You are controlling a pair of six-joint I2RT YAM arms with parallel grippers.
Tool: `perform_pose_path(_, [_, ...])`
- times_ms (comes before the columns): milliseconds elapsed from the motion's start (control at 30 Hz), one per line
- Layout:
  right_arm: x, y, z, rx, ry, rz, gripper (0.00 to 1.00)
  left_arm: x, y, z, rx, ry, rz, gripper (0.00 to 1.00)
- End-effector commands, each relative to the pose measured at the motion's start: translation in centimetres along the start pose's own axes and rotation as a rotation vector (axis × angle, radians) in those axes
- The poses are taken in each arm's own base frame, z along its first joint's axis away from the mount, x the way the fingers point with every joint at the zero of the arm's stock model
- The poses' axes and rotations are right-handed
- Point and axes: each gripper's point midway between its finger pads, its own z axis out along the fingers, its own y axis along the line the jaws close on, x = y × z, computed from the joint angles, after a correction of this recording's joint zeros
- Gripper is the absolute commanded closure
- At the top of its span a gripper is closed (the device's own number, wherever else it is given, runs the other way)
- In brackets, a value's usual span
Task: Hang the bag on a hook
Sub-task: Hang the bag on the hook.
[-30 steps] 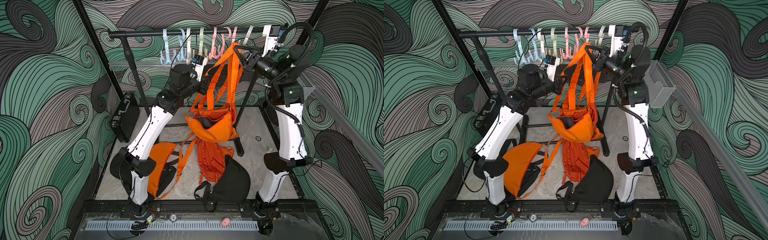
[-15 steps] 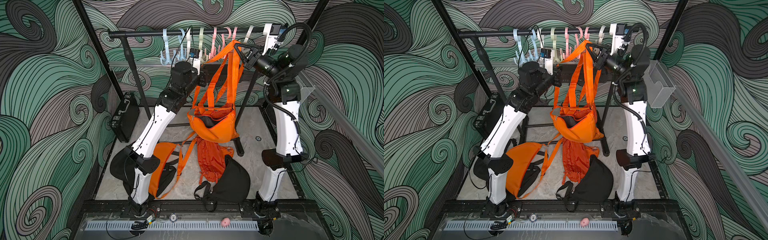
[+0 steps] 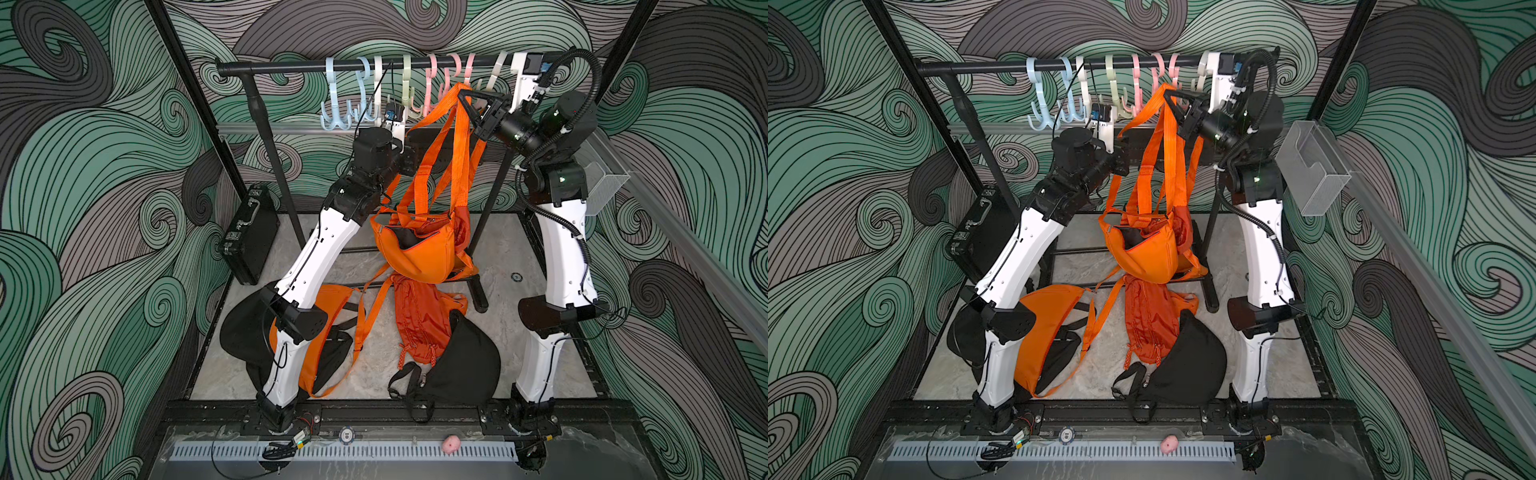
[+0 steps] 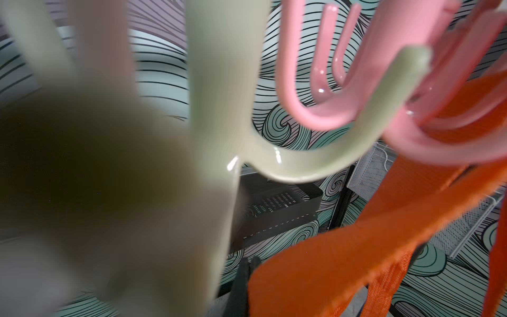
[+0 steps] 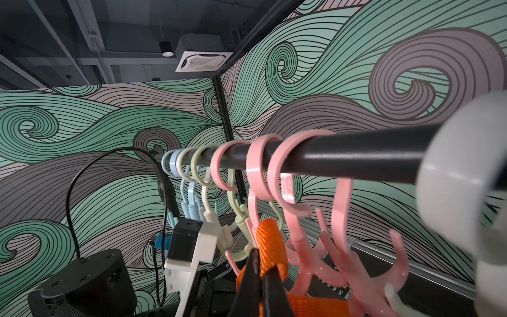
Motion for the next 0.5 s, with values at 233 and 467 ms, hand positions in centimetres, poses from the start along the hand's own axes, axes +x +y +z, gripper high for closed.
perform_pose_path(233, [-2.0, 0.6, -0.2, 0.048, -0.072, -0.063, 1.00, -4.1, 2.5, -1.8, -0.123, -0.112, 0.000, 1.00])
perform_pose_path(467, [-2.8, 1.3, -0.2, 0.031, -0.103, -0.075, 1.00, -5.1, 3.8, -2.2, -0.184, -0.150, -0.022, 1.00])
